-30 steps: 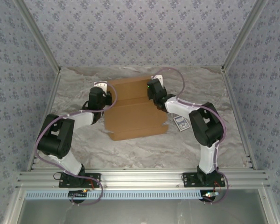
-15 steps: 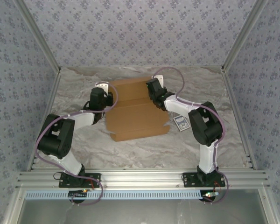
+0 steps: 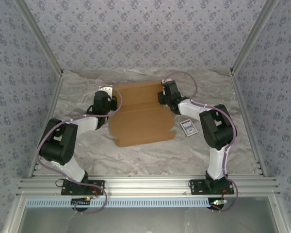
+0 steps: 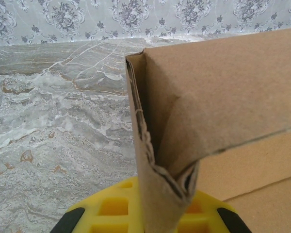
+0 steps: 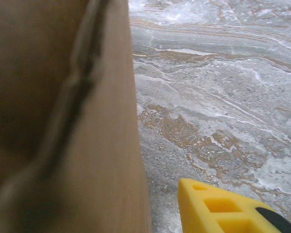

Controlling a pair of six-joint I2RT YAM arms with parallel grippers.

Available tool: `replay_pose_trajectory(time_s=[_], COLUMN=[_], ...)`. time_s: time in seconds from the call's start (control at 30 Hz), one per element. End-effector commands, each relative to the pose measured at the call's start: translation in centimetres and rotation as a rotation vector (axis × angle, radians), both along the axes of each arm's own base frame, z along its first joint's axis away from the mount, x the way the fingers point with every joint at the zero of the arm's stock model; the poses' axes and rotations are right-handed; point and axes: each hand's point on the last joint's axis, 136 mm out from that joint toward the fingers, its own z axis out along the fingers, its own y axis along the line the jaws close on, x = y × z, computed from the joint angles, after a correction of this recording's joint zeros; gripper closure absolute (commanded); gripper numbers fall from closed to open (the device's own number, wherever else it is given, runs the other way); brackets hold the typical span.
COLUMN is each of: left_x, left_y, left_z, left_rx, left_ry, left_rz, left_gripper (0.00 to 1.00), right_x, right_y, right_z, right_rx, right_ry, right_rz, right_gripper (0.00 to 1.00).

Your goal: Fold the paper box

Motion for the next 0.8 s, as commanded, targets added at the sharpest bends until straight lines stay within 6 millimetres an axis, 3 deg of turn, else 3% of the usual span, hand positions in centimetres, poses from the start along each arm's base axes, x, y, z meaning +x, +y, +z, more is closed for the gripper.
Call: replay_pose_trajectory(time_s=[0.0, 0.2, 0.43, 0.77], left_x=[0.7, 0.6, 0.5, 0.5], left_y=[-0.8, -0.8, -0.7, -0.7], left_z=[1.6, 1.7, 1.9, 2.0], left_rx=[-0.021, -0.02, -0.021, -0.024], left_ry=[-0.04, -0.042, -0.044, -0.047], left_rz=[-0.029, -0.027, -0.027, -0.025], left_gripper=[1.0, 1.0, 1.0, 1.0], right_x=[0.2, 0.7, 0.7, 0.1], right_y=[0.1, 0.0, -1.8, -3.4], right_z=[0.8, -0.1, 0.0, 0.4], right_rx=[0.015, 0.004, -0.092, -0.222], right_ry=[-0.029, -0.026, -0.03, -0.052], right_rz=[0.047, 0.043, -0.099, -0.294], right_gripper=[0.62, 0.7, 0.79, 0.79])
